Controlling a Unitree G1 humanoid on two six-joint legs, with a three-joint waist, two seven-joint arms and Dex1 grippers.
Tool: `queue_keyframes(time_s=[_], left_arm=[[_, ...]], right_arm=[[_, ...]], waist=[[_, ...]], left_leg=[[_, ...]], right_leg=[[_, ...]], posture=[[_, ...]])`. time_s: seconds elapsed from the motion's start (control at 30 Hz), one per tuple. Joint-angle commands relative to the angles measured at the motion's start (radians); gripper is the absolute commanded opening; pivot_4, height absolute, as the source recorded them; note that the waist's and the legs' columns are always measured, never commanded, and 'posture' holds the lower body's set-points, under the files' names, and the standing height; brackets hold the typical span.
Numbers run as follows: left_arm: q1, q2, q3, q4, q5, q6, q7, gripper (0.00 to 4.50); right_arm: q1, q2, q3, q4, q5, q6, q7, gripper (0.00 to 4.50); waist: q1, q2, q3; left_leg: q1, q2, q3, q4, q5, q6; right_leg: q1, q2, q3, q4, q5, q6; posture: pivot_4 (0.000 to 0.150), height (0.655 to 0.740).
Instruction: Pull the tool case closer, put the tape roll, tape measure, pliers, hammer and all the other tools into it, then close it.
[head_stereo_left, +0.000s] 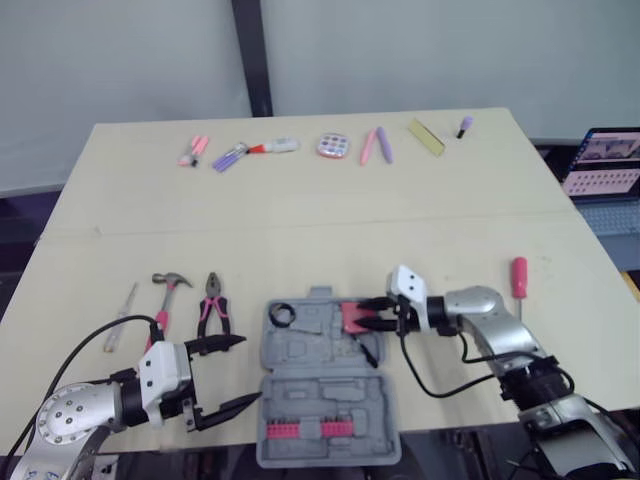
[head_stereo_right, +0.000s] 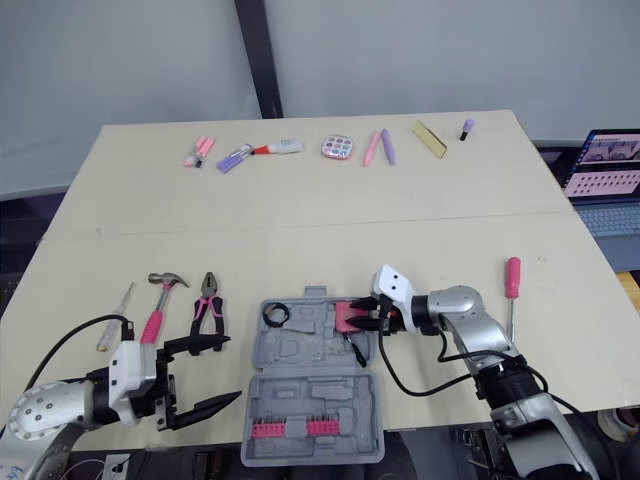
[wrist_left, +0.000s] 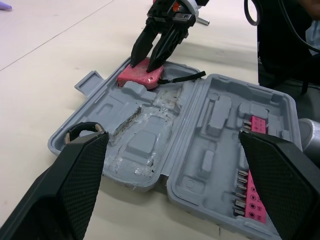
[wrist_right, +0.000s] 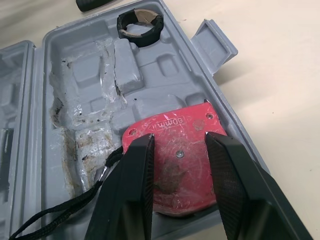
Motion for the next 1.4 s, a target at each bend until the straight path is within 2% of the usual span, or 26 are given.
queue_keyframes(time_s=[0.03,0.67,0.77,0.87,1.4], left_arm=[[0.007,0.008,0.024,-0.033,-0.007,-0.004,0.003,4.5],[-0.002,0.007,0.029,-0.024,-0.003,-0.006,-0.001,4.5],[-0.003,0.006,0.028,-0.026,-0.002,-0.005,0.0,4.5],[-0.004,0.006,0.027,-0.028,-0.002,-0.004,0.003,4.5],[-0.003,0.006,0.026,-0.031,-0.001,-0.006,0.003,4.5]], right_arm=[[0.039,-0.007,0.03,0.066,-0.059,-0.02,-0.012,1.71],[0.074,-0.022,0.068,0.168,-0.109,-0.101,-0.016,1.71],[0.079,-0.022,0.071,0.17,-0.109,-0.097,-0.016,1.71],[0.083,-0.022,0.077,0.181,-0.116,-0.103,-0.019,1.71],[0.073,-0.017,0.092,0.228,-0.15,-0.146,-0.06,1.71]], waist=[[0.0,-0.001,-0.001],[0.003,-0.008,-0.013],[0.004,-0.008,-0.013],[0.004,-0.008,-0.013],[0.004,-0.008,-0.024]], left_leg=[[0.0,0.0,0.0,0.0,0.0,0.0],[0.003,0.0,-0.001,-0.001,0.0,0.0],[0.006,0.0,-0.002,-0.001,0.0,0.0],[0.016,0.0,-0.002,-0.003,-0.004,0.002],[0.017,0.001,-0.002,-0.003,-0.005,0.003]], right_leg=[[0.0,0.0,0.0,0.0,0.0,0.0],[0.004,0.0,-0.001,-0.002,0.0,0.0],[0.008,0.0,-0.001,-0.003,0.0,0.0],[0.02,0.0,-0.002,-0.007,0.0,-0.001],[0.022,0.0,-0.002,-0.011,0.0,-0.001]], posture=[[0.15,0.74],[0.15,0.74],[0.15,0.74],[0.15,0.74],[0.15,0.74]])
